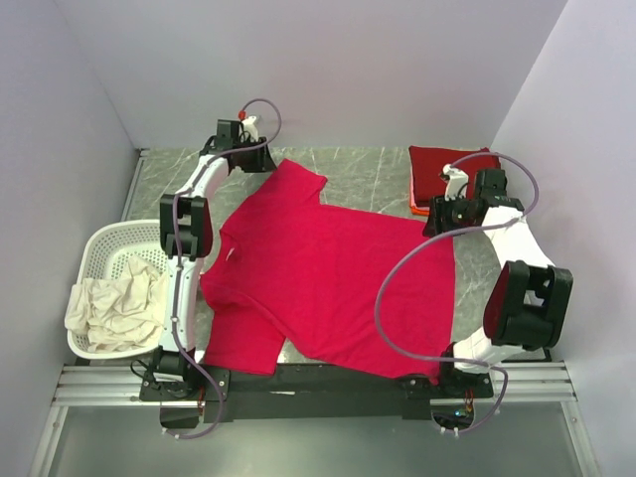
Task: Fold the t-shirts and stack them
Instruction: Flatten the tshirt out
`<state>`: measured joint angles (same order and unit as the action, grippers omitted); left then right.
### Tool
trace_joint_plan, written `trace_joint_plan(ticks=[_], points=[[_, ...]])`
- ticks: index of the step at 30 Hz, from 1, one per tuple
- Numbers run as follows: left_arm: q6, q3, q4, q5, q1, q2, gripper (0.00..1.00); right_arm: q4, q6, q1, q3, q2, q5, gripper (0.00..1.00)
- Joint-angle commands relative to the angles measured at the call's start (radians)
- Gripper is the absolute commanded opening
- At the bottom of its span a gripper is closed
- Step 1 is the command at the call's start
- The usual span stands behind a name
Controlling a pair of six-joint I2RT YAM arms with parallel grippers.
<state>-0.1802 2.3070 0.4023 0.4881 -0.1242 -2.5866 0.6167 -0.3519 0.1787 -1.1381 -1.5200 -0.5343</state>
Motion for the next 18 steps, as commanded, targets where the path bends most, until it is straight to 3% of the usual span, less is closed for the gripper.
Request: trace_joint_plan(ticks=[1, 10, 14, 18], points=[[-0.016, 0.100, -0.030, -0.035, -0.011, -0.026, 0.49, -0.034, 0.021, 0.019, -0.009, -0.038, 0.026, 0.56], [0.044, -0.050, 0.124, -0.180, -0.041, 0.039, 0.45, -0.034, 0.019, 0.021, -0.012, -0.045, 0.005, 0.56], [0.067, -0.072, 0.239, -0.190, -0.049, 0.048, 0.32, -0.031, 0.013, 0.021, -0.006, -0.032, -0.009, 0.56], [0.061, -0.252, 0.262, -0.282, -0.051, 0.158, 0.13, -0.028, 0.007, 0.022, 0.005, -0.014, -0.021, 0.56]])
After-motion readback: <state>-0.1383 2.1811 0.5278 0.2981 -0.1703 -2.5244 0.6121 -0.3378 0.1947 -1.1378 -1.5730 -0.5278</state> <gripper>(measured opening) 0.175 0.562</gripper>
